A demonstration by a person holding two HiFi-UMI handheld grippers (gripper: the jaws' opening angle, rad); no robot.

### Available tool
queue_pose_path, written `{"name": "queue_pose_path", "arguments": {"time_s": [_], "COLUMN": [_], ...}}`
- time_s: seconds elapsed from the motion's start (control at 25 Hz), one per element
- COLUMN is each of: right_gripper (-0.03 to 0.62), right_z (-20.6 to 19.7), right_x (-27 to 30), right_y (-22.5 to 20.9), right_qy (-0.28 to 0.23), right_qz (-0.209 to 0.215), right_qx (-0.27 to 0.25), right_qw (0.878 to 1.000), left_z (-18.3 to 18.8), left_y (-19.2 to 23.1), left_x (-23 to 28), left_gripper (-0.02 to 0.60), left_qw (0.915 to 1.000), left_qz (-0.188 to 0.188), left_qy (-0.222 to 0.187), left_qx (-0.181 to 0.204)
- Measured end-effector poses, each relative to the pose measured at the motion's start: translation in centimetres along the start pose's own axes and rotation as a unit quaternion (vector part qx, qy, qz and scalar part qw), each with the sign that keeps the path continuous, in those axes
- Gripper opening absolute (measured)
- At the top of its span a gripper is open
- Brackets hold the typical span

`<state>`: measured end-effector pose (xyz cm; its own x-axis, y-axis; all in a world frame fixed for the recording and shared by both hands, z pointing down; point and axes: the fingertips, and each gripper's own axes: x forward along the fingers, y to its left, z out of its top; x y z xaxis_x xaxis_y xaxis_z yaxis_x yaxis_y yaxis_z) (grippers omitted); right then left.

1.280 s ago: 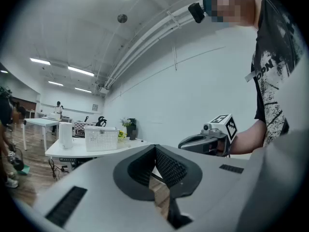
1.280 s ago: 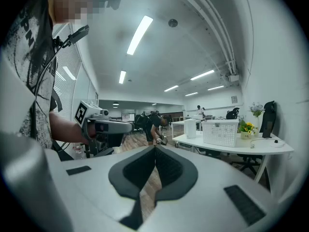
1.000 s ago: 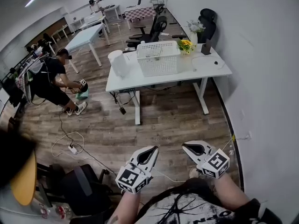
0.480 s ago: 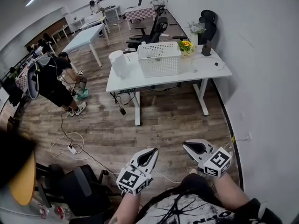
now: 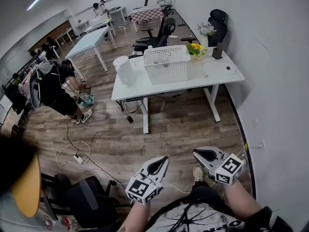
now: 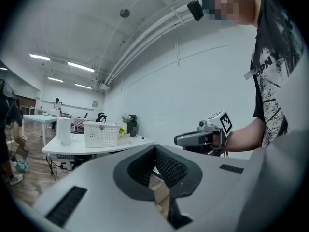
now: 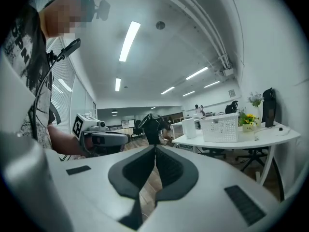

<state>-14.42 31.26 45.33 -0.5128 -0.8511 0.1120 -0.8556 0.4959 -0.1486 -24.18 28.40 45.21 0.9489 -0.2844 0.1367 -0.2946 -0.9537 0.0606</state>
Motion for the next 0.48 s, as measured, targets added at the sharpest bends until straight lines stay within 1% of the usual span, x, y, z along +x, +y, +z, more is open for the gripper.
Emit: {"name": "queue_pose_path", "arguments": {"time_s": [0.2,0.48], "right_gripper": [0.025,0.025], "right_z": [0.3,2.2], "right_x": [0.9,2.9], "right_y": [-3.5,-8.5], "right_qy": [0.004,0.008], "right_qz": [0.006,0.027], "right_qx": [-0.006,-0.019], "right_qw": [1.000,0.999], "left_z": [0.3,2.2], "left_y": [1.7,4.5], "left_x": [3.2,8.5], "left_gripper": [0.011,0.011], "left_qw": [1.0000,0.9999], "left_qz": [0.001,0.010], "left_qy": [0.007,0.008], "left_qx": [0.004,0.006]}}
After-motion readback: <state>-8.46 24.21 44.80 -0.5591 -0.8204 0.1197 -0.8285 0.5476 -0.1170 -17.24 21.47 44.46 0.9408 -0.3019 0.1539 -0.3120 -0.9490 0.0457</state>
